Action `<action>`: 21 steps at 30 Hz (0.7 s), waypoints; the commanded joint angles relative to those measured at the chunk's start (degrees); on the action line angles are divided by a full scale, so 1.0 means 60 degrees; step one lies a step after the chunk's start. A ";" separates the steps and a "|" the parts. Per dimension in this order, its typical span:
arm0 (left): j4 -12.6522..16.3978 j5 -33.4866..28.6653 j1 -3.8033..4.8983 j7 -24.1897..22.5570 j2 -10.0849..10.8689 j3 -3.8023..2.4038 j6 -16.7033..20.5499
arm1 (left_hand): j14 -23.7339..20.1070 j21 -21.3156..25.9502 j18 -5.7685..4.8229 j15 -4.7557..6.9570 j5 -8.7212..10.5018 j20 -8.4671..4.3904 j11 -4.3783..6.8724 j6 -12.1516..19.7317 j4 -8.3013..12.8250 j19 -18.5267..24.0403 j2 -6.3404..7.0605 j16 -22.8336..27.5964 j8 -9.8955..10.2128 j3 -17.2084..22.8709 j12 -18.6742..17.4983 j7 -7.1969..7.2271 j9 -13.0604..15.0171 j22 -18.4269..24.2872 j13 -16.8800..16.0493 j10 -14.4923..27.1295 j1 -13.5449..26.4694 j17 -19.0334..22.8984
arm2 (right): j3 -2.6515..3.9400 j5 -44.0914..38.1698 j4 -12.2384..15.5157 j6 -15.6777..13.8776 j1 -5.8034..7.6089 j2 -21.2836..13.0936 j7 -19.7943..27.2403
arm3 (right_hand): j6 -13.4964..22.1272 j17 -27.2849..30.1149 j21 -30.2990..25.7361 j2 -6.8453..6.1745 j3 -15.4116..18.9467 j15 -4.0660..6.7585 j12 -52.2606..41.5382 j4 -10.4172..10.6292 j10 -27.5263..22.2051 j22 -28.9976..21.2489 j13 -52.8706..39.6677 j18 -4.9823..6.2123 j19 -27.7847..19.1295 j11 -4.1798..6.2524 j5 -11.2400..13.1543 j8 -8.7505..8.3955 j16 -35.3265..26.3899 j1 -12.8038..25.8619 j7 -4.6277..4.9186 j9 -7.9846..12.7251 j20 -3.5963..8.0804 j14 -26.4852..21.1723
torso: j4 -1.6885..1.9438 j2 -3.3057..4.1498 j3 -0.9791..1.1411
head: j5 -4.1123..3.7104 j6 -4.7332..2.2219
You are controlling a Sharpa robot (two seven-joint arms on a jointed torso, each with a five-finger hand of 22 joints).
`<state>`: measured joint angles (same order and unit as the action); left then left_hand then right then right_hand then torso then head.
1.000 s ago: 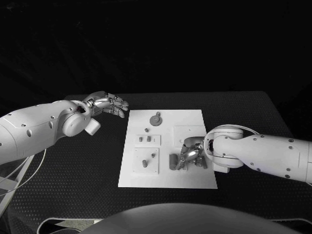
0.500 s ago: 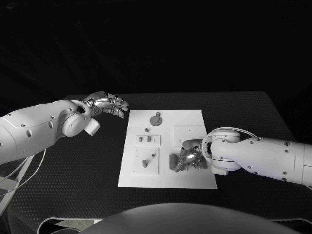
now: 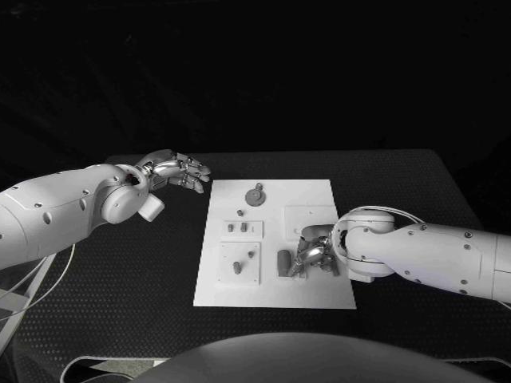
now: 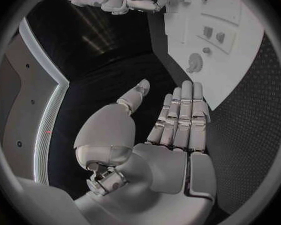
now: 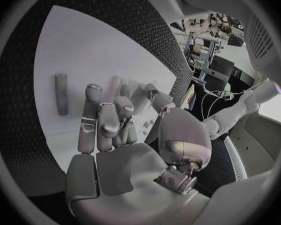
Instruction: Assemble the parts on the task board
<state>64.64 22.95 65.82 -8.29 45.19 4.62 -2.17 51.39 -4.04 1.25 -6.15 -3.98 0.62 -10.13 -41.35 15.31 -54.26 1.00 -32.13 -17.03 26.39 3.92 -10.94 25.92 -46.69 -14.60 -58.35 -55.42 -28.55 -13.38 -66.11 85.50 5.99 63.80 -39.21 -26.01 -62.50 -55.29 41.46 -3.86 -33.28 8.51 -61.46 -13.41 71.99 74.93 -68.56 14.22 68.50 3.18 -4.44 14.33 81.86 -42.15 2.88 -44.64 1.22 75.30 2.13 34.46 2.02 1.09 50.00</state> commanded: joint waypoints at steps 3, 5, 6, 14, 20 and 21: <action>0.0021 -0.0016 0.0005 -0.0054 -0.0009 -0.0006 -0.0135 | 0.0076 -0.0029 0.0152 -0.0018 0.0053 -0.0010 0.0021 0.0079 -0.0050 -0.0003 -0.0014 0.0051 -0.0047 0.0031 0.0033 -0.0368 -0.0008 0.0010 0.0011 0.0070 0.0056 -0.0014 | 0.0005 -0.0271 -0.0268 -0.0304 -0.0003 0.0074 -0.0024 | -0.0146 0.0000 -0.0060 0.0176 0.0046 0.0066 -0.0014 0.0234 0.0051 0.0176 -0.0010 0.0130 0.0090 -0.0004 -0.0009 -0.0079 0.0045 0.0293 0.0053 -0.0009 0.0007 -0.0016 | -0.0005 0.0000 0.0003 | -0.0017 -0.0001; 0.0017 -0.0016 0.0005 -0.0054 -0.0007 -0.0006 -0.0126 | 0.0076 -0.0029 0.0152 -0.0018 0.0054 -0.0010 0.0021 0.0079 -0.0049 -0.0003 -0.0014 0.0052 -0.0048 0.0031 0.0033 -0.0368 -0.0009 0.0011 0.0011 0.0070 0.0055 -0.0015 | 0.0005 -0.0270 -0.0324 -0.0274 -0.0003 0.0086 -0.0024 | -0.0144 0.0016 -0.0062 0.0213 0.0052 0.0068 -0.0002 0.0236 0.0042 0.0179 -0.0005 0.0130 0.0086 -0.0005 -0.0009 -0.0086 0.0043 0.0327 0.0052 -0.0009 0.0011 -0.0026 | -0.0002 0.0001 0.0001 | -0.0017 -0.0001; 0.0017 -0.0016 0.0005 -0.0054 -0.0003 -0.0006 -0.0124 | 0.0076 -0.0029 0.0152 -0.0018 0.0054 -0.0010 0.0021 0.0079 -0.0049 -0.0003 -0.0014 0.0052 -0.0048 0.0031 0.0033 -0.0368 -0.0009 0.0011 0.0011 0.0070 0.0055 -0.0015 | 0.0005 -0.0252 -0.0312 -0.0225 -0.0003 0.0084 -0.0015 | -0.0143 0.0018 -0.0062 0.0218 0.0052 0.0068 0.0001 0.0229 0.0039 0.0180 -0.0003 0.0130 0.0085 -0.0005 -0.0010 -0.0088 0.0043 0.0330 0.0052 -0.0009 0.0013 -0.0027 | -0.0001 0.0001 0.0003 | -0.0014 -0.0001; 0.0015 -0.0016 0.0005 -0.0044 -0.0007 -0.0006 -0.0130 | 0.0076 -0.0029 0.0152 -0.0018 0.0055 -0.0010 0.0021 0.0079 -0.0044 -0.0003 -0.0014 0.0055 -0.0050 0.0033 0.0033 -0.0367 -0.0009 0.0011 0.0012 0.0070 0.0053 -0.0020 | 0.0005 0.0222 -0.0399 0.0470 -0.0001 0.0046 0.0063 | -0.0141 0.0066 -0.0060 0.0179 0.0048 0.0066 0.0037 -0.0091 0.0018 0.0194 0.0004 0.0130 0.0067 -0.0009 -0.0013 -0.0123 0.0037 0.0267 0.0055 -0.0023 0.0035 -0.0056 | 0.0000 0.0000 0.0003 | -0.0006 -0.0001; 0.0001 -0.0012 0.0005 -0.0028 0.0006 -0.0006 -0.0217 | 0.0076 -0.0029 0.0152 -0.0018 0.0055 -0.0010 0.0021 0.0082 -0.0032 0.0000 -0.0005 0.0060 -0.0050 0.0034 0.0032 -0.0367 -0.0010 0.0013 0.0013 0.0073 0.0045 -0.0025 | 0.0005 0.0759 -0.0481 0.0742 0.0000 -0.0016 0.0166 | -0.0127 0.0131 -0.0063 0.0026 0.0032 0.0054 0.0098 -0.0349 -0.0017 0.0196 0.0037 0.0130 0.0051 -0.0021 -0.0018 -0.0151 0.0015 0.0159 0.0067 -0.0031 0.0033 -0.0085 | -0.0001 -0.0001 -0.0001 | 0.0011 -0.0001; -0.0006 -0.0012 0.0005 -0.0024 0.0007 -0.0005 -0.0215 | 0.0075 -0.0028 0.0152 -0.0018 0.0056 -0.0010 0.0021 0.0082 -0.0030 0.0001 -0.0004 0.0061 -0.0050 0.0034 0.0032 -0.0367 -0.0010 0.0013 0.0013 0.0073 0.0044 -0.0026 | 0.0005 0.0810 -0.0468 0.0744 0.0000 -0.0012 0.0188 | -0.0128 0.0132 -0.0063 -0.0010 0.0029 0.0053 0.0099 -0.0385 -0.0017 0.0197 0.0037 0.0130 0.0049 -0.0022 -0.0019 -0.0152 0.0015 0.0135 0.0068 -0.0032 0.0034 -0.0085 | -0.0002 0.0001 0.0002 | 0.0014 -0.0001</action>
<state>64.58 22.95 65.82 -8.17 45.24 4.62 -2.41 51.38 -4.04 1.24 -6.15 -3.98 0.62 -10.13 -41.35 15.31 -54.26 1.01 -32.13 -17.03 26.39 3.92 -10.94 25.93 -46.70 -14.61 -58.35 -55.44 -28.65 -13.28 -62.92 82.95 8.33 63.81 -39.06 -24.77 -62.50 -54.56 41.37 -3.06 -33.13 9.00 -61.17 -15.50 71.99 74.92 -68.39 14.23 68.71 3.18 -4.39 13.35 81.86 -41.31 2.88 -44.82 1.43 74.78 2.13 34.46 2.03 1.11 50.00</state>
